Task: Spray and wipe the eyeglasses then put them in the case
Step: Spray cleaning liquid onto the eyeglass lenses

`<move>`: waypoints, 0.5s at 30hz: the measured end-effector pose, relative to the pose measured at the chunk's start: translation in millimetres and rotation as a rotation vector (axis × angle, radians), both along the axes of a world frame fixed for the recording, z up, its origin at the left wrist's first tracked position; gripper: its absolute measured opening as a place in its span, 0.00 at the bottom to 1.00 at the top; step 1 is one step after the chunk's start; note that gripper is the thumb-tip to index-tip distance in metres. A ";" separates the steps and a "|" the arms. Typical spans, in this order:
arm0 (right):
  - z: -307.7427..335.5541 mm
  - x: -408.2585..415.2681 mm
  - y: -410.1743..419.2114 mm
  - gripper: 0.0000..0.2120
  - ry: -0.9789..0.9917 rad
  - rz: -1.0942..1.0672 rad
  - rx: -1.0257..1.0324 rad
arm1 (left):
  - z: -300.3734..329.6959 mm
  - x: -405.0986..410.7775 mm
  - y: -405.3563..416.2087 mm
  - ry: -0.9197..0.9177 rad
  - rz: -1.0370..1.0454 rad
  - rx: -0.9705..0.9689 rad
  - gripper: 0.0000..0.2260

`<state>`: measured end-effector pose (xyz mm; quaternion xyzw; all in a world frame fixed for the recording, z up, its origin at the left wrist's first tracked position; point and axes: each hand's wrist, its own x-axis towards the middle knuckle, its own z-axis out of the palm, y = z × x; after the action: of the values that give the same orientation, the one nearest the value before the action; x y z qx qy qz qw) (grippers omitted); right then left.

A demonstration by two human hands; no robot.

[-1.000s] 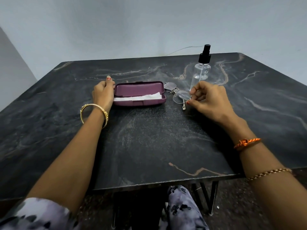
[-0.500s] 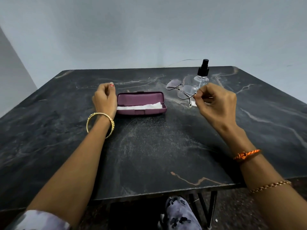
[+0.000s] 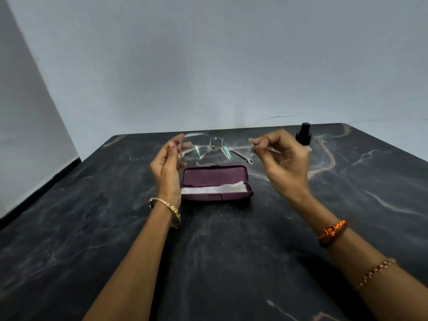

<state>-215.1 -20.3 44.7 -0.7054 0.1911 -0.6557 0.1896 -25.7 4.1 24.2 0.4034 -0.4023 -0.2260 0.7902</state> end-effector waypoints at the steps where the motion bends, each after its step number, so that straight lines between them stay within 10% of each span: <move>1: -3.7 0.0 -1.4 0.15 -0.024 0.026 0.033 | 2.6 1.6 0.0 0.022 -0.036 -0.010 0.09; 15: -3.3 -20.3 -4.5 0.09 -0.311 0.214 0.320 | 18.4 -24.2 18.2 0.146 -0.341 -0.044 0.06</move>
<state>-235.4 -24.8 41.4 -0.5733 0.1854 -0.6939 0.3943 -50.0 22.3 42.6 0.2943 -0.4111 -0.3767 0.7762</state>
